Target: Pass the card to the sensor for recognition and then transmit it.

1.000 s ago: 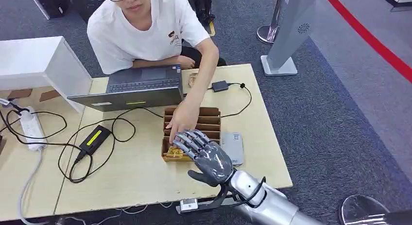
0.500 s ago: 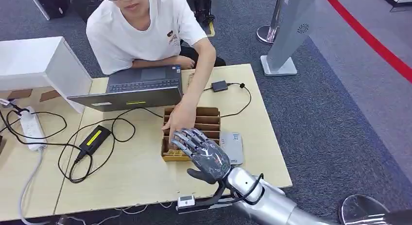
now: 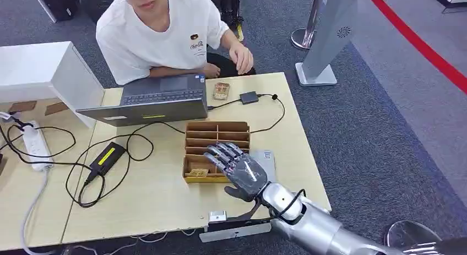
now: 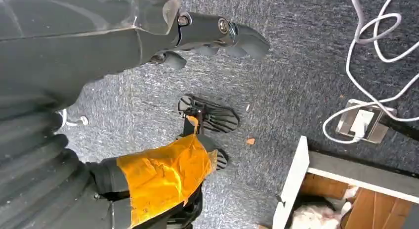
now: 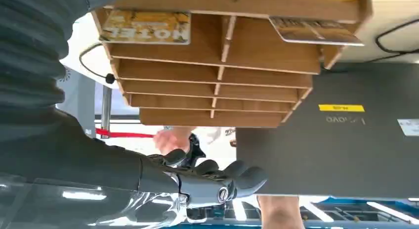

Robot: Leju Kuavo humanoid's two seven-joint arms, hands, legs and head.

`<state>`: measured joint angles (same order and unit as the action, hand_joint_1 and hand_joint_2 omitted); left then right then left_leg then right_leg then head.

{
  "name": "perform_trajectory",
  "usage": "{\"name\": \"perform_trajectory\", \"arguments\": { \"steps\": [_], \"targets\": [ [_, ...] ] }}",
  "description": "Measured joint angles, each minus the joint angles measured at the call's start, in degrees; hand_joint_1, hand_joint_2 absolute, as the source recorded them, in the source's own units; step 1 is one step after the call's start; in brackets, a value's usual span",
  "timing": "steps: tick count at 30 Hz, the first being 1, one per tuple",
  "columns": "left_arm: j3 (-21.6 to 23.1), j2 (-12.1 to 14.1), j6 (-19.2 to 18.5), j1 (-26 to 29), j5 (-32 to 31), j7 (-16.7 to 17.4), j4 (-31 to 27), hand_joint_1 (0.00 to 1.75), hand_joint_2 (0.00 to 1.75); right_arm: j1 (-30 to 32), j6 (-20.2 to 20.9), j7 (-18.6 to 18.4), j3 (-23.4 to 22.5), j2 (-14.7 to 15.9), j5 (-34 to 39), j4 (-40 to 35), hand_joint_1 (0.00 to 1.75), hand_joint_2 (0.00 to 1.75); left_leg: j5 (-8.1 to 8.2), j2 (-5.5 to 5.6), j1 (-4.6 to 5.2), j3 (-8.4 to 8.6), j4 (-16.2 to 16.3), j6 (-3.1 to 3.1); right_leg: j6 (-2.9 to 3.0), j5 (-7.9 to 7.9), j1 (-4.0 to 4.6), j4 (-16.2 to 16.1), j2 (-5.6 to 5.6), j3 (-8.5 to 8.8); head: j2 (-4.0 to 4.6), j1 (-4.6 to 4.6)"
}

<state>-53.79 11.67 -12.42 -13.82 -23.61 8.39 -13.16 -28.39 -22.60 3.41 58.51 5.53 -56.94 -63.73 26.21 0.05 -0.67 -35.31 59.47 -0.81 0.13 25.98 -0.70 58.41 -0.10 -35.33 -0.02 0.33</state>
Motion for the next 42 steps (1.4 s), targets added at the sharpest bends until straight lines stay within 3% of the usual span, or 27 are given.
{"name": "perform_trajectory", "arguments": {
  "steps": [30,42],
  "targets": [
    [0.00,1.11,-0.85,2.55,1.51,-0.70,0.00,0.00,1.75,0.31,0.63,-1.53,-1.16,4.41,0.98,-2.08,0.00,1.75,0.00,0.00,0.00,0.00,0.00,0.00,0.00,0.01,0.00,-0.01,0.01,-0.02,0.02,0.00],
    [0.00,1.55,3.15,2.75,0.98,-0.87,0.00,0.00,1.75,2.84,0.48,-2.40,-5.01,7.06,0.90,-2.86,0.00,1.75,0.01,0.00,0.01,0.00,0.00,0.00,0.00,0.00,-0.01,-0.02,0.00,-0.01,0.02,0.00]
  ]
}}
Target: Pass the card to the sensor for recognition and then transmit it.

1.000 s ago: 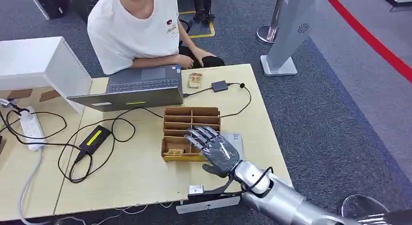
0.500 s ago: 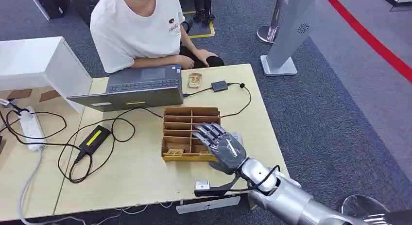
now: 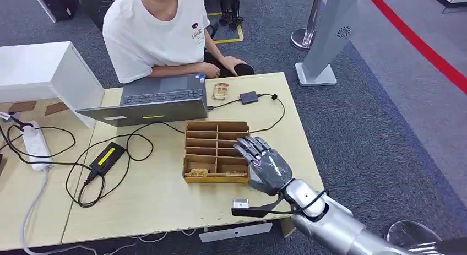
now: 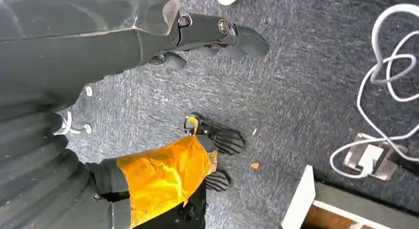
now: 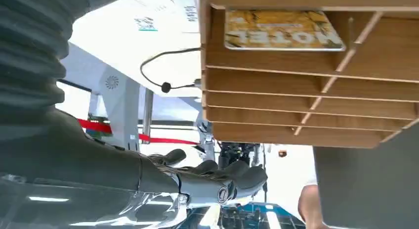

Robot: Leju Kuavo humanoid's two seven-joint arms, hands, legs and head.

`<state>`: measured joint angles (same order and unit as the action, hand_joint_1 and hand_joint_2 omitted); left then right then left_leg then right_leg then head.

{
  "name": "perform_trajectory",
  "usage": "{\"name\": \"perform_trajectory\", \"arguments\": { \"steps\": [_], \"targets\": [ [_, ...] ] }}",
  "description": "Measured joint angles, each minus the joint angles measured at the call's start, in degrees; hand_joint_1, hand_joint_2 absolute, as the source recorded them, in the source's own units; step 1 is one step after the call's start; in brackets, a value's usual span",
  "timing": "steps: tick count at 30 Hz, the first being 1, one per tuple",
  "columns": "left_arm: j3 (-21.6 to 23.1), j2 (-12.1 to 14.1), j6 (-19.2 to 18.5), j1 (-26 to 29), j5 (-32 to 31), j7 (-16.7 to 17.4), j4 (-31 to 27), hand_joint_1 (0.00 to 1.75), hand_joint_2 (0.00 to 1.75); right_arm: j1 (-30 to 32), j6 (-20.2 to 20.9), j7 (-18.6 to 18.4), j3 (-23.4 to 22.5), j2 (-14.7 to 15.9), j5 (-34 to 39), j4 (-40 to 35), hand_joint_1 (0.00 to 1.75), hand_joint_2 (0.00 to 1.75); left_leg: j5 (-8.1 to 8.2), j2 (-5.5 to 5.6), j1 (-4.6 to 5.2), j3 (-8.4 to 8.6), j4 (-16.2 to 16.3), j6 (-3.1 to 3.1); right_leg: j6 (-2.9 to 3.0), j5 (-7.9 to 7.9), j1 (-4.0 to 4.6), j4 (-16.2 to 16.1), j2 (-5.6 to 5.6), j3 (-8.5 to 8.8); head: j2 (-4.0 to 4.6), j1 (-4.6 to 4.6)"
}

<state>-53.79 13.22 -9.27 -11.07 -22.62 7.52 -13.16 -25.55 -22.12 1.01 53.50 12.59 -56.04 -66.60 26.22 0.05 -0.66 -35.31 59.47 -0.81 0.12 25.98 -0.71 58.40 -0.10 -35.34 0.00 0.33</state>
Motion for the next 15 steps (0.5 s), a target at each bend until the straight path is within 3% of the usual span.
{"name": "perform_trajectory", "arguments": {
  "steps": [8,15],
  "targets": [
    [0.00,0.31,0.15,0.99,1.46,-0.50,0.00,0.00,1.75,1.85,4.29,-1.46,-1.51,2.41,1.73,-3.74,0.00,1.75,0.03,-0.01,0.00,0.00,-0.01,0.00,0.00,0.01,0.00,0.00,0.01,-0.01,0.00,0.02],
    [0.00,0.48,-0.07,1.93,1.64,-0.66,0.00,0.00,1.75,2.36,4.90,-1.62,-1.88,4.00,2.03,-6.16,0.00,1.75,0.04,0.00,0.00,-0.01,-0.01,0.02,0.00,0.01,0.00,-0.01,0.01,0.00,0.00,0.00]
  ]
}}
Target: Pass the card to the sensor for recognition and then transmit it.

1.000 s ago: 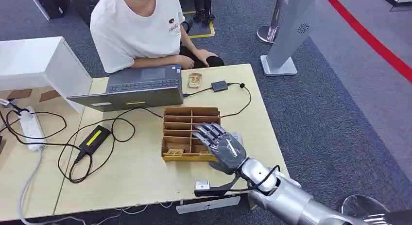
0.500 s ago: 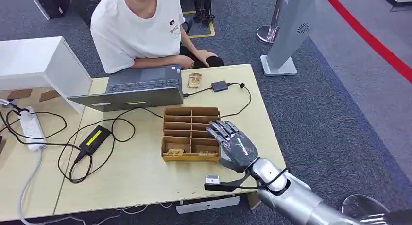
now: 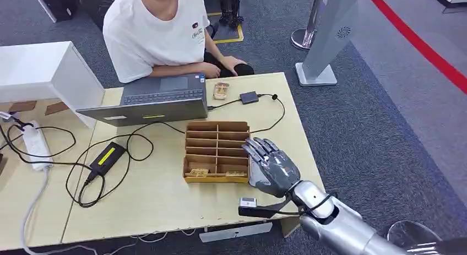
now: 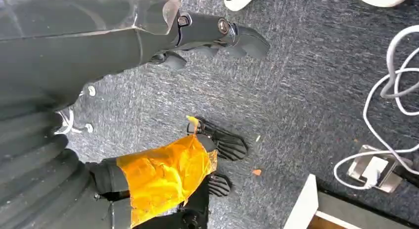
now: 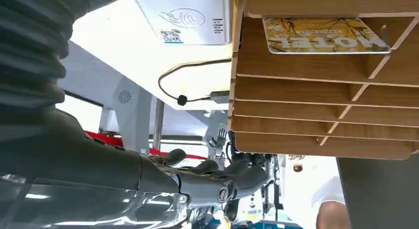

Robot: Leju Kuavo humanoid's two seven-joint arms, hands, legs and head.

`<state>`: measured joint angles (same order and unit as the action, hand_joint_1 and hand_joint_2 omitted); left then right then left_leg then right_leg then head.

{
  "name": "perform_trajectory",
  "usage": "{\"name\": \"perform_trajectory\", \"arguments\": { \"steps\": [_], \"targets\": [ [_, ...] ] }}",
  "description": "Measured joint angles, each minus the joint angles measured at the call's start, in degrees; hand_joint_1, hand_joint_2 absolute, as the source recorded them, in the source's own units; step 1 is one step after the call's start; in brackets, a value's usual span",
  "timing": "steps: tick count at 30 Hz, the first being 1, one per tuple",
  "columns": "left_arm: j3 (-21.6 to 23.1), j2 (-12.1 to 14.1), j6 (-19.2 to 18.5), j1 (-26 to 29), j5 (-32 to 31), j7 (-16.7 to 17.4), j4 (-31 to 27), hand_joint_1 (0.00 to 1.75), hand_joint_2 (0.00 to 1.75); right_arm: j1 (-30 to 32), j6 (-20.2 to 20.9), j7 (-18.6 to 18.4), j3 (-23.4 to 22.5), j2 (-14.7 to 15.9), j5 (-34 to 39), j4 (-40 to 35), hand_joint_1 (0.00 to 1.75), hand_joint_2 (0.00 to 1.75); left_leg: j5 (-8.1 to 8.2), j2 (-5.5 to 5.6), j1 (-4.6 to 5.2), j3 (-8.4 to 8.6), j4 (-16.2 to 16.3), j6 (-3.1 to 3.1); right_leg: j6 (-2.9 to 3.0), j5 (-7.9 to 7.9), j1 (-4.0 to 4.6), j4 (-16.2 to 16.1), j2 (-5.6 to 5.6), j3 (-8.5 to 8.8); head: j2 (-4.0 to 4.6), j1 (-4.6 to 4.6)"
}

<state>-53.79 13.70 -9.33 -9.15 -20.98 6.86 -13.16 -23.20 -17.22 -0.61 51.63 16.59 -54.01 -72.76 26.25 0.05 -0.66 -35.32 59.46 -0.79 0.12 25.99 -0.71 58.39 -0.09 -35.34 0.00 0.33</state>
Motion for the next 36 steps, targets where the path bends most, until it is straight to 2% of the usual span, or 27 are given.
{"name": "perform_trajectory", "arguments": {
  "steps": [11,21,36],
  "targets": [
    [0.00,0.33,-0.59,0.82,0.59,-0.35,0.00,0.00,1.75,1.75,1.29,0.04,-0.28,1.81,0.81,-2.82,0.00,1.75,0.02,-0.01,0.00,0.01,0.00,0.03,0.00,0.00,0.00,0.00,0.00,-0.01,0.00,0.02],
    [0.00,0.31,-0.50,1.04,0.76,-0.35,0.00,0.00,1.75,2.69,1.57,1.31,0.00,1.79,1.22,-3.87,0.00,1.75,0.04,0.00,0.00,0.00,0.00,0.05,0.00,0.01,0.00,0.01,0.00,0.01,0.00,0.00],
    [0.00,0.20,-0.13,0.83,0.74,-0.24,0.00,0.00,1.75,3.06,2.03,2.49,2.36,-0.70,2.36,-3.74,0.00,1.75,0.04,-0.01,0.00,0.00,0.00,0.05,0.00,0.01,0.00,0.01,0.00,0.00,-0.02,0.02]
  ]
}}
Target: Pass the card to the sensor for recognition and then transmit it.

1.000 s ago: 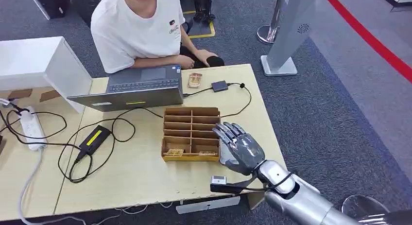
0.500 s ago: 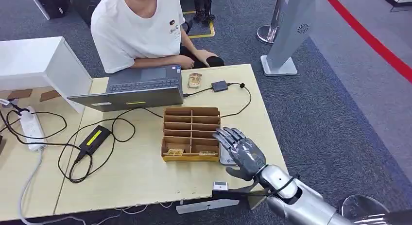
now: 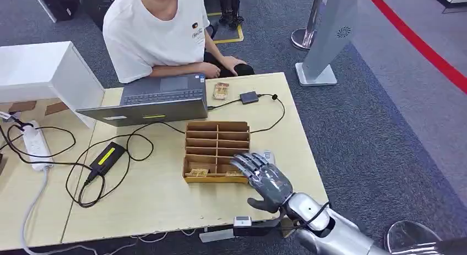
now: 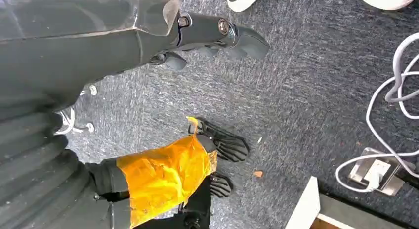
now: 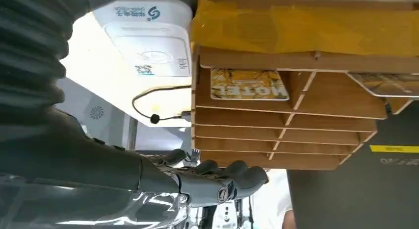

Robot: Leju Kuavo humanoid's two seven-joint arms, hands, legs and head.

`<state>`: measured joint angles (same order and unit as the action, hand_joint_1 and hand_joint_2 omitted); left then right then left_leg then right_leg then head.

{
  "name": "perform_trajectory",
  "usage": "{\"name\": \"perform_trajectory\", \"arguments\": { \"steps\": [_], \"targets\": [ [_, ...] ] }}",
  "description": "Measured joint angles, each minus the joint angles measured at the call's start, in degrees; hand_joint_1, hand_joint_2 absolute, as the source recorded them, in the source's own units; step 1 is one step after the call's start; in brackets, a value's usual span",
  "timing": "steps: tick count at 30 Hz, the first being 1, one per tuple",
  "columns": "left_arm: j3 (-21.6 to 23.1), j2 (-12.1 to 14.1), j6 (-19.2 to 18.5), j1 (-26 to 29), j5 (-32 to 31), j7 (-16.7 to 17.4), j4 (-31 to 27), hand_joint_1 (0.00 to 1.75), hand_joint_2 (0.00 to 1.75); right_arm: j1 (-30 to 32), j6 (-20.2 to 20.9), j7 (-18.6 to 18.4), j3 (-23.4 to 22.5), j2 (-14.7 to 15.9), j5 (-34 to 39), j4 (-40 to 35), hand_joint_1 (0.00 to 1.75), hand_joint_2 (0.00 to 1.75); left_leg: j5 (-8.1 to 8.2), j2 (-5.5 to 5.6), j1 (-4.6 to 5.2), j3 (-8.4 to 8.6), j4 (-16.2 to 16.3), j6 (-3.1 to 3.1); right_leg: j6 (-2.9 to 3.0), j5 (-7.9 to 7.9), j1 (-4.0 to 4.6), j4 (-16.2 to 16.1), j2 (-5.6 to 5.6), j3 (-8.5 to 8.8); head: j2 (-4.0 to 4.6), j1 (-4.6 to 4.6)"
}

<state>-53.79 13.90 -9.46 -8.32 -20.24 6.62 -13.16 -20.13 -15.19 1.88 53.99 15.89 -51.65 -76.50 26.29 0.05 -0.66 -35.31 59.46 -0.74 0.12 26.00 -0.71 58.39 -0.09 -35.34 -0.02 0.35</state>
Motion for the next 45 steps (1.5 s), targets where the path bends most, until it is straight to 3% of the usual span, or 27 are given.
{"name": "perform_trajectory", "arguments": {
  "steps": [12,21,33,45],
  "targets": [
    [0.00,-0.46,0.33,-0.98,-0.33,0.39,0.00,0.00,1.75,-0.08,-0.15,0.02,1.57,-1.88,0.90,1.51,0.00,1.75,0.00,0.00,0.00,0.00,0.00,0.00,0.00,0.00,0.00,0.00,0.00,0.00,0.00,0.00],
    [0.22,-1.18,5.18,-2.67,-2.01,0.28,-0.02,0.00,1.75,-0.66,-1.94,-0.53,2.05,-4.80,0.59,4.30,0.00,1.75,0.00,0.01,-0.01,0.00,0.00,0.00,0.00,0.00,0.00,0.01,-0.01,0.00,0.00,-0.02],
    [1.40,-1.86,5.97,-4.57,-2.93,0.33,-0.02,0.00,1.75,-1.73,-4.77,-0.83,2.08,-8.50,-1.27,9.85,0.00,1.75,-0.01,-0.02,0.00,0.01,0.00,0.00,0.00,-0.01,0.00,0.01,0.00,0.00,0.00,0.00],
    [2.19,-2.19,5.97,-5.13,-3.41,0.48,-0.02,0.00,1.75,-2.84,-6.10,-1.07,1.97,-9.84,-1.60,13.64,0.00,1.75,-0.01,-0.03,0.00,0.02,0.00,-0.01,0.00,-0.01,0.00,0.01,0.01,0.00,0.02,-0.02]
  ]
}}
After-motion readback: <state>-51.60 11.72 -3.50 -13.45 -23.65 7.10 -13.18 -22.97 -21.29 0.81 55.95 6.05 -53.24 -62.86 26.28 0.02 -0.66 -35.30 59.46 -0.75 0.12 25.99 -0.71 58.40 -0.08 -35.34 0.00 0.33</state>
